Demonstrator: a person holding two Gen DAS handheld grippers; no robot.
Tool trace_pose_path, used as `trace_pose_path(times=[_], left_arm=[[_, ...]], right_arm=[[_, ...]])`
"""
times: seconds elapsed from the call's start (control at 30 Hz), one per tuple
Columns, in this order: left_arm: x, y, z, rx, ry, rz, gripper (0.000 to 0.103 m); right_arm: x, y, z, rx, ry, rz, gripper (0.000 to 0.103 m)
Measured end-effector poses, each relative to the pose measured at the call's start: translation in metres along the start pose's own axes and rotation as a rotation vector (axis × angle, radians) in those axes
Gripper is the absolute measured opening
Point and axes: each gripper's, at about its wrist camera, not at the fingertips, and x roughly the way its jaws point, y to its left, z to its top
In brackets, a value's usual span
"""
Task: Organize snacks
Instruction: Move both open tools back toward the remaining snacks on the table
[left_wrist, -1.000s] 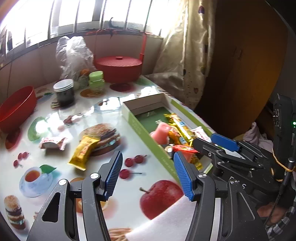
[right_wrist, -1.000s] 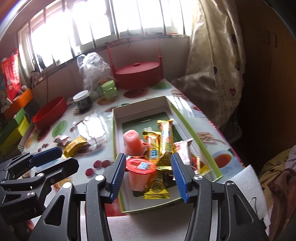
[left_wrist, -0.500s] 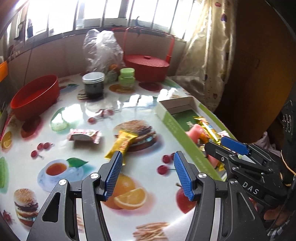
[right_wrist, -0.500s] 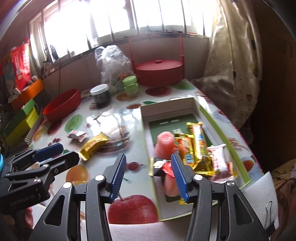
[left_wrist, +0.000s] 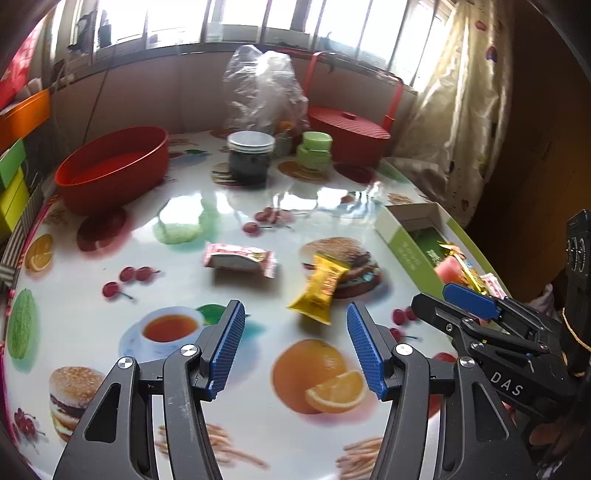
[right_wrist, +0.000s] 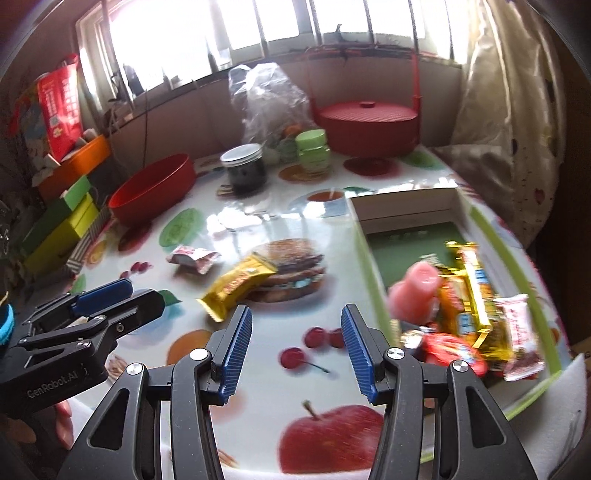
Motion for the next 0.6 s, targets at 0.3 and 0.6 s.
trace_pose_path(times=[0.3, 0.6], left_arm=[[0.004, 0.037, -0.001, -0.042, 0.0, 0.044, 0.059], [0.006, 0.064, -0.004, -0.087, 0.009, 0.073, 0.059]], right_arm=[[0.032, 0.018, 0.009, 0.021, 0.049, 0.05, 0.05], [0.071, 0.035, 0.019, 0.05, 0.1, 0.073, 0.05]])
